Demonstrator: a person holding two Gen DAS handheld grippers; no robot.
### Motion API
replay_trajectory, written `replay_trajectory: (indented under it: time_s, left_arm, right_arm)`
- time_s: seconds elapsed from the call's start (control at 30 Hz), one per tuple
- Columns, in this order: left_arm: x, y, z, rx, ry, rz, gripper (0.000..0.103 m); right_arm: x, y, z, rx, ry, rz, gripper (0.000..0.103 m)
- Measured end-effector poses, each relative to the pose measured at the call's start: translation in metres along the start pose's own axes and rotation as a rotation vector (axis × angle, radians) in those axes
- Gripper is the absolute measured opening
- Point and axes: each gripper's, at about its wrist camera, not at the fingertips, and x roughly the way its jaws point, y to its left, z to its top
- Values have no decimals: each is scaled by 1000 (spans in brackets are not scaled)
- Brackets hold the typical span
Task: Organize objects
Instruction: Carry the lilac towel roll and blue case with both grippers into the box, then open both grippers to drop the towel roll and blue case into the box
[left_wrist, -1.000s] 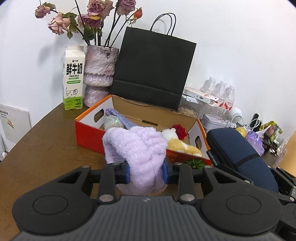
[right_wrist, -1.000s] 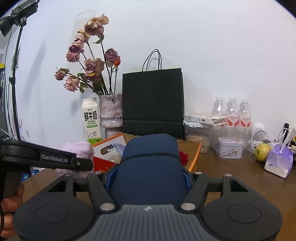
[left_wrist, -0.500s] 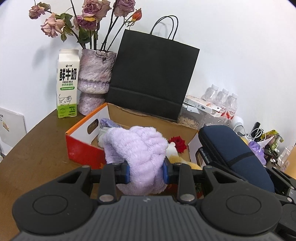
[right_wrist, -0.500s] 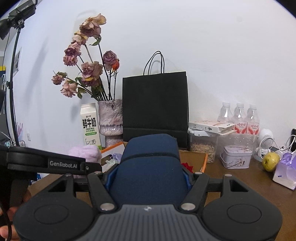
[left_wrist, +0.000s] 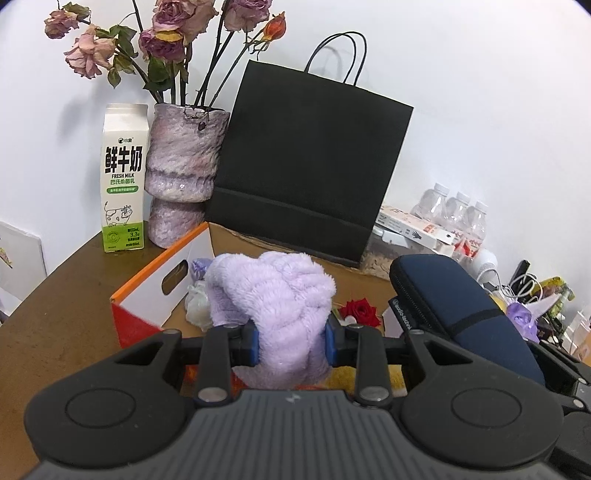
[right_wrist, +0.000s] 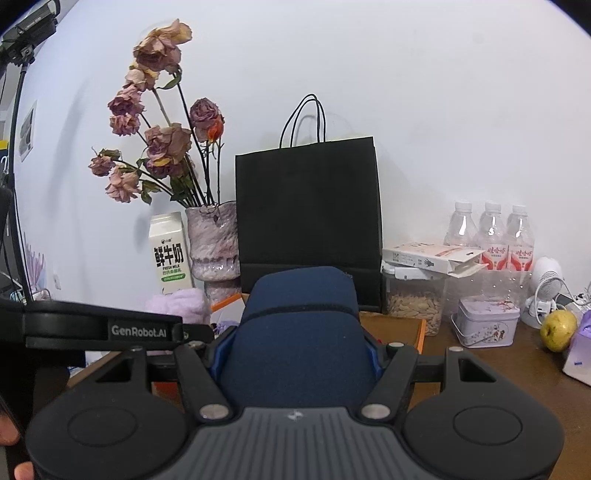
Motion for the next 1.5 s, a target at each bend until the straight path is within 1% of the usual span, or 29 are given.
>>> replay_trajectory:
  time_s: [0.23,0.63,0.83,1.07,1.17,1.23,1.27,1.3,1.33,1.37,1.4,1.43,1.47,1.5]
  left_arm:
    - [27,1,11,-2,3,2,32]
    - [74,5,19,26,30,-1,32]
    - [93,6,19,51,45,-6,32]
    - [107,6,18,72,66,-6,33]
    - [108,6,17,78,69,-6,37]
    - [108,6,17,80,69,-3,42]
    - [108,5,16,83,69,4,46]
    - [109,5,16,84,69,5,56]
    - [109,5,16,84,66,5,72]
    - [108,5,16,85,57,9,81]
    - [107,5,16,87,46,15,93]
    - [105,5,16,90,34,22,101]
    - [103,4,16,93,23,27,103]
    - [102,4,17,93,14,26,103]
  right_arm:
    - [30,-8,6,2,21,-13,64]
    - [78,-30,-2,13,95,-34,64]
    - [88,-39,-7,17,101,-48,64]
    - [99,-45,-14,20,137,-70,65]
    - [99,-44,-15,18,143,-71,65]
    - [101,-44,-16,20,151,-72,66]
    - [102,-44,-16,20,155,-72,69]
    - [102,-44,-17,22,157,-74,69]
    - [101,-44,-16,22,150,-76,71]
    - [100,-44,-16,24,143,-76,79]
    - [98,-44,-15,28,136,-76,84]
    - [96,-43,-14,30,127,-74,91]
    - [95,-43,-13,30,120,-73,93]
    - [94,-42,-12,29,121,-73,94]
